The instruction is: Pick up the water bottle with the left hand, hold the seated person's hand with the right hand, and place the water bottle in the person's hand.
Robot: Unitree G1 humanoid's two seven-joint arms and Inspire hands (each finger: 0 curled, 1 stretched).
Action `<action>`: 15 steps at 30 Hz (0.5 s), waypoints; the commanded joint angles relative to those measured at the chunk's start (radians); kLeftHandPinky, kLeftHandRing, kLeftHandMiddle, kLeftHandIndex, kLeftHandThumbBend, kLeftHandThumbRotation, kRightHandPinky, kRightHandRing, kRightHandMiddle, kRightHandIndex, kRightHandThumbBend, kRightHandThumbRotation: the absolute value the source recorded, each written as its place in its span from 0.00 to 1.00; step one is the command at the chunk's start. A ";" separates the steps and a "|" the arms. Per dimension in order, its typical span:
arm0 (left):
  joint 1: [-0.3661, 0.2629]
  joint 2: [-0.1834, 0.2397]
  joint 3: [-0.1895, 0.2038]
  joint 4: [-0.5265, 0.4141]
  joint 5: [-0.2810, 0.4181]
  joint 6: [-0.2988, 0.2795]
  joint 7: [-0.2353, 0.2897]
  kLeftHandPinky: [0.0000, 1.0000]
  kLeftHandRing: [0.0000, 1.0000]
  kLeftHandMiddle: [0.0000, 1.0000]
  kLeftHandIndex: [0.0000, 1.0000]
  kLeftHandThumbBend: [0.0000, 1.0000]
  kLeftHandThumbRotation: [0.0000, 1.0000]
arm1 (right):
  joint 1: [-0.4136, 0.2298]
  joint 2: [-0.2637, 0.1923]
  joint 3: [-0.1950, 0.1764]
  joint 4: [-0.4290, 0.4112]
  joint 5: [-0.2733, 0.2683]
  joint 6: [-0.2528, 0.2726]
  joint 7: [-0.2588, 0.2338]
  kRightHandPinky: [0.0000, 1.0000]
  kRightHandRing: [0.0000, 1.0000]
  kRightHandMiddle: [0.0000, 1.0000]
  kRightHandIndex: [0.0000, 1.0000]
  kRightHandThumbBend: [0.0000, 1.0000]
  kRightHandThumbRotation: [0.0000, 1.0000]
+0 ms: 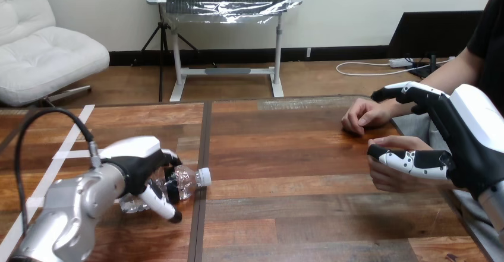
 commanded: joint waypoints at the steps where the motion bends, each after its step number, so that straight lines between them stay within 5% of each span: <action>1: -0.095 0.001 -0.023 0.012 0.033 0.009 -0.012 0.76 0.85 0.89 0.86 0.80 0.24 | -0.040 -0.011 -0.030 -0.040 0.000 -0.003 0.001 0.74 0.80 0.80 0.72 0.63 0.00; 15: -0.126 -0.019 -0.060 0.022 0.085 0.077 -0.073 0.56 0.65 0.73 0.82 0.78 0.26 | -0.043 -0.011 -0.031 -0.040 0.012 0.003 0.011 0.77 0.80 0.79 0.72 0.62 0.00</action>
